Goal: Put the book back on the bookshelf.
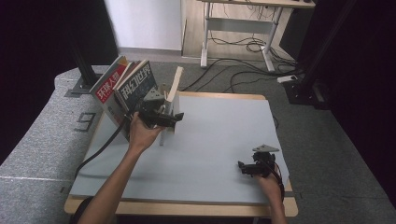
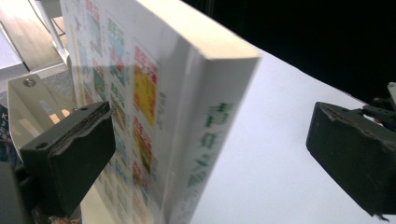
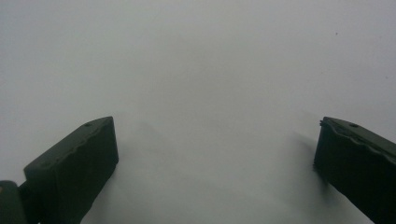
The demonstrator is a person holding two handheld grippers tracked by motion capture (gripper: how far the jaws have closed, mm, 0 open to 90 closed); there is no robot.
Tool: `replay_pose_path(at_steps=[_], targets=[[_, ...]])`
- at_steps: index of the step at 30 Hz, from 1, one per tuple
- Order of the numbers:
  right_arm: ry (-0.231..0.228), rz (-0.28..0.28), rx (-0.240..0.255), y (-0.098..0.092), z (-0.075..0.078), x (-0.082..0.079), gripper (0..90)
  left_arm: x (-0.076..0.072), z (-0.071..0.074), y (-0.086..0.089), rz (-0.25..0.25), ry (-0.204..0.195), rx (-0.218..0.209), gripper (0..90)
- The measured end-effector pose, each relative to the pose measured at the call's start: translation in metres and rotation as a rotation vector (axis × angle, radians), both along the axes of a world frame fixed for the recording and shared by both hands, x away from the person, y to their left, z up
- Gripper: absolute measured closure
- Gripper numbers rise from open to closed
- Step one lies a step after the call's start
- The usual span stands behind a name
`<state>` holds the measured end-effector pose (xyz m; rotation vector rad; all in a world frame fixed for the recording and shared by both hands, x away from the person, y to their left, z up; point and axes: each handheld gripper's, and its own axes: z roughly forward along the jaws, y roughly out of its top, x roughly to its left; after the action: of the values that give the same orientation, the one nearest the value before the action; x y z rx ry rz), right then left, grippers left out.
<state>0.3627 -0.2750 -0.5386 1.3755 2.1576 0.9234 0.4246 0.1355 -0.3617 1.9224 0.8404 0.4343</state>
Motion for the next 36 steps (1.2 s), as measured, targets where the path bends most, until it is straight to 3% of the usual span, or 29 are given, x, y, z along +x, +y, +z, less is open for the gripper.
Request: replay_pose_path(at_steps=[5,11,24,36], targets=[[0.001,0.001,0.000,0.000,0.000,0.000,0.0,-0.007,0.001,0.003,-0.008,-0.001,0.026,0.0],[0.001,0.000,0.001,0.000,0.000,0.000,0.0,-0.015,-0.002,0.012,-0.050,0.006,-0.006,0.0],[0.000,0.000,0.000,0.000,0.000,0.000,0.0,-0.029,-0.015,0.024,-0.069,0.004,0.033,0.0],[0.001,0.001,0.000,0.000,0.000,0.000,0.0,-0.043,-0.025,0.040,-0.071,-0.008,0.030,0.0]])
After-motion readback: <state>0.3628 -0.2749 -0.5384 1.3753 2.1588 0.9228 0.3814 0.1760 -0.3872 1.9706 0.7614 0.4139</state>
